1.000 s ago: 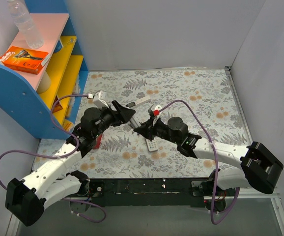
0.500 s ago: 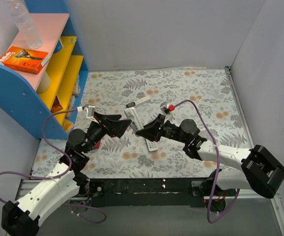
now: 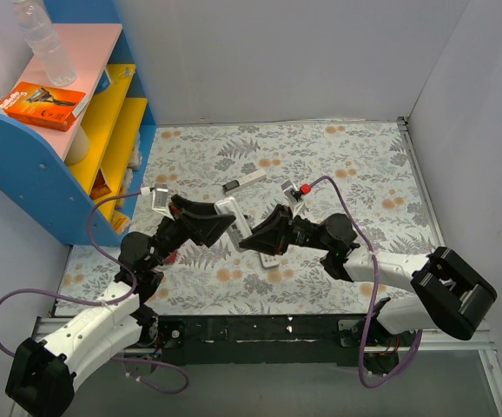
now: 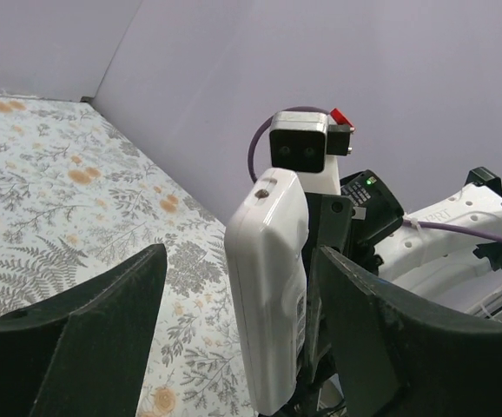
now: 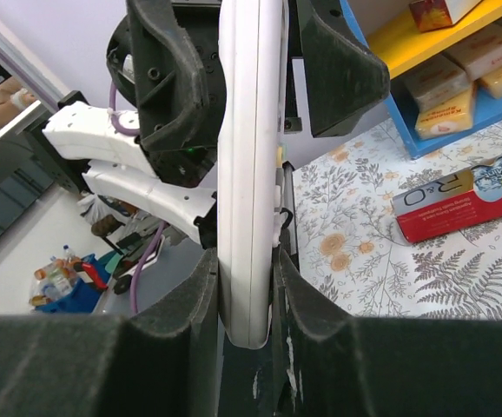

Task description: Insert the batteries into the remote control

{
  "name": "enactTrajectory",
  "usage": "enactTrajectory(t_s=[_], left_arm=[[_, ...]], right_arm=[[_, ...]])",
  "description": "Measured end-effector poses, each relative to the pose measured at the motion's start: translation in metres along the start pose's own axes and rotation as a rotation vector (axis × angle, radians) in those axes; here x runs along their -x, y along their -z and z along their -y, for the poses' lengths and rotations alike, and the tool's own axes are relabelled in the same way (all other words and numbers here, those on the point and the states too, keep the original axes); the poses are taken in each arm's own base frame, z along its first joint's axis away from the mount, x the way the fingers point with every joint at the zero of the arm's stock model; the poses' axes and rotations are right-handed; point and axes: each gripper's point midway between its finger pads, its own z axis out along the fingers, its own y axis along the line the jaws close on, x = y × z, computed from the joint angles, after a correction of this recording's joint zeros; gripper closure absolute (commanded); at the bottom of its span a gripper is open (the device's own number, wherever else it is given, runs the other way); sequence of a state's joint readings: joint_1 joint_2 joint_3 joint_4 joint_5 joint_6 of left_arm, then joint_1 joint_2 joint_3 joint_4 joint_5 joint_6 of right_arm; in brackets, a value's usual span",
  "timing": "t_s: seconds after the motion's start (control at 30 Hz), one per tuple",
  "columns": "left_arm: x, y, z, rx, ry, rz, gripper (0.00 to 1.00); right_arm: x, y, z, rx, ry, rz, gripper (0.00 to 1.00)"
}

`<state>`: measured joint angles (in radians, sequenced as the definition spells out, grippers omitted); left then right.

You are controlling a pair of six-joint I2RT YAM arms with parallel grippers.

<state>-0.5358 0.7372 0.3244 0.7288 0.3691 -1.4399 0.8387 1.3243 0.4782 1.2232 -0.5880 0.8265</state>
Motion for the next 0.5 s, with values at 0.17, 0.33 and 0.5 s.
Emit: enactTrajectory(t_s=[0.17,0.33,0.5], left_arm=[[0.002,-0.001,0.008,-0.060,0.020,0.000,0.60],[0.002,0.000,0.017,-0.109,0.029,-0.009,0.80],[0.000,0.001,0.022,-0.138,0.046,-0.023,1.00]], right_arm=[[-0.001,0.000,-0.006,0.032,-0.014,-0.008,0.99],[-0.003,0.000,-0.006,0.035,-0.030,-0.016,0.99],[-0.007,0.000,-0.008,0.059,-0.041,-0.031,0.67]])
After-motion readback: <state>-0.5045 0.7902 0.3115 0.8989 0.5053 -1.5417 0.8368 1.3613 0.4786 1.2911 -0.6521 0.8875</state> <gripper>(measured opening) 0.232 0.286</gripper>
